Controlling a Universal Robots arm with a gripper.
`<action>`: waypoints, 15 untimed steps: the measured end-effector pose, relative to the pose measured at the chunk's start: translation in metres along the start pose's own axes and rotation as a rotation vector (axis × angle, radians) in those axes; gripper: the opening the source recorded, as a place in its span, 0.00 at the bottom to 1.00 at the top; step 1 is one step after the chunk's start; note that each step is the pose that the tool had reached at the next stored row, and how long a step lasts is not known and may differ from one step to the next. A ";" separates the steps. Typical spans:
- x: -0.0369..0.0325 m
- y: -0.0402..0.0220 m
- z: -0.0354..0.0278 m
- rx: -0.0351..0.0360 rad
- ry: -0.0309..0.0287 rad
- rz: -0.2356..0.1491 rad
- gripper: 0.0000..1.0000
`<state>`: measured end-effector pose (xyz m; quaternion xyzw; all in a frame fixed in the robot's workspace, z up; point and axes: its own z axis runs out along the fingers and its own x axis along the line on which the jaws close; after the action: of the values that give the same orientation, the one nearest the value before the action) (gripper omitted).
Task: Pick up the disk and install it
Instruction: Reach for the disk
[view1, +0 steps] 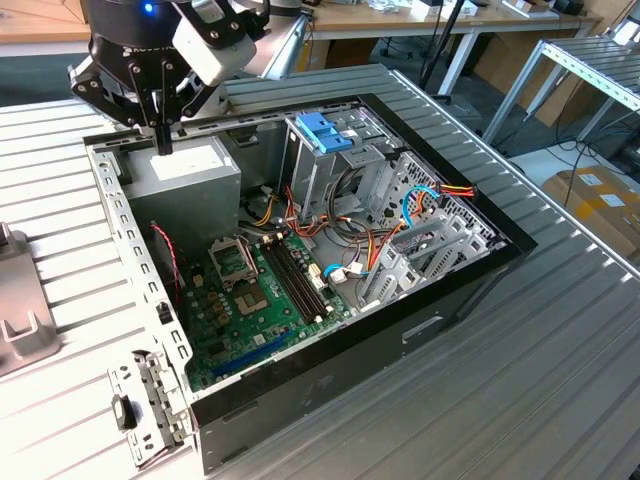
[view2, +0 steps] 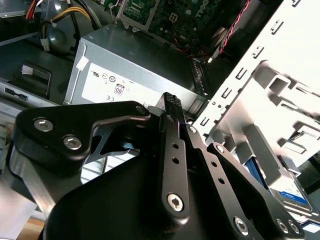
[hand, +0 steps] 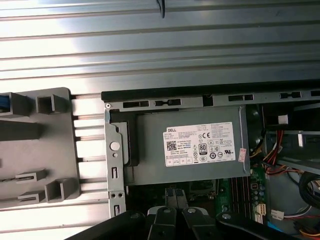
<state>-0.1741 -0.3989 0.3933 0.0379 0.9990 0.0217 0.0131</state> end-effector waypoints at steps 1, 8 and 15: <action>0.0003 0.0000 0.0000 0.0000 0.0000 0.000 0.11; 0.0022 -0.0002 -0.0001 0.0000 0.0000 0.000 0.11; 0.0041 -0.0003 -0.0001 0.0000 0.0000 0.000 0.11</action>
<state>-0.1783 -0.3989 0.3933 0.0379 0.9990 0.0217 0.0131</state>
